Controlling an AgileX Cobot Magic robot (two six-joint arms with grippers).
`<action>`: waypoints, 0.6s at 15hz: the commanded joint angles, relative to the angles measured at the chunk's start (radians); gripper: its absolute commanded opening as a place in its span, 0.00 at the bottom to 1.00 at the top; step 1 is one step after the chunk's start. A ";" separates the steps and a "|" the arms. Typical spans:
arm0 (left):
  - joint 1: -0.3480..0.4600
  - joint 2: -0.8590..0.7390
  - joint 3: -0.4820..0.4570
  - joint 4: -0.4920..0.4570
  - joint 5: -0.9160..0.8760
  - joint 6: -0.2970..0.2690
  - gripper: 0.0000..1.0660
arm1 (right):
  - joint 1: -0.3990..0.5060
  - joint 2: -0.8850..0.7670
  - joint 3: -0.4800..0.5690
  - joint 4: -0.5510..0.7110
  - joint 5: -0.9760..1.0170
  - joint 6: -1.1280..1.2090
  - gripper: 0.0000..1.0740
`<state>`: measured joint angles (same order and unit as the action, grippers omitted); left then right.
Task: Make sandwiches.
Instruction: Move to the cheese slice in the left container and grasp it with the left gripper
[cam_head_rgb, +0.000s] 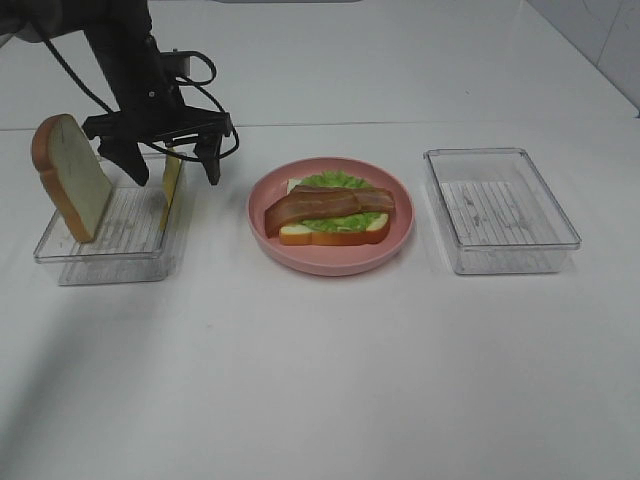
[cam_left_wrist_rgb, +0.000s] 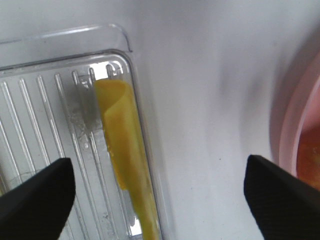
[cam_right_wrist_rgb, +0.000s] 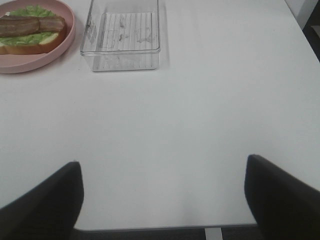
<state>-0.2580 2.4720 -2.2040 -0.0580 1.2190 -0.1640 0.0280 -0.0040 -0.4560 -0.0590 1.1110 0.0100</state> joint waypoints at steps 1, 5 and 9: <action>-0.003 -0.001 -0.002 -0.008 0.094 -0.002 0.62 | -0.002 -0.021 0.003 0.002 -0.008 -0.003 0.79; -0.003 -0.001 -0.002 -0.001 0.094 -0.002 0.35 | -0.002 -0.021 0.003 0.002 -0.008 -0.003 0.79; -0.003 -0.007 -0.002 -0.012 0.093 -0.013 0.35 | -0.002 -0.021 0.003 0.002 -0.008 -0.003 0.79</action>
<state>-0.2580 2.4720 -2.2040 -0.0610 1.2190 -0.1740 0.0280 -0.0040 -0.4560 -0.0590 1.1110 0.0100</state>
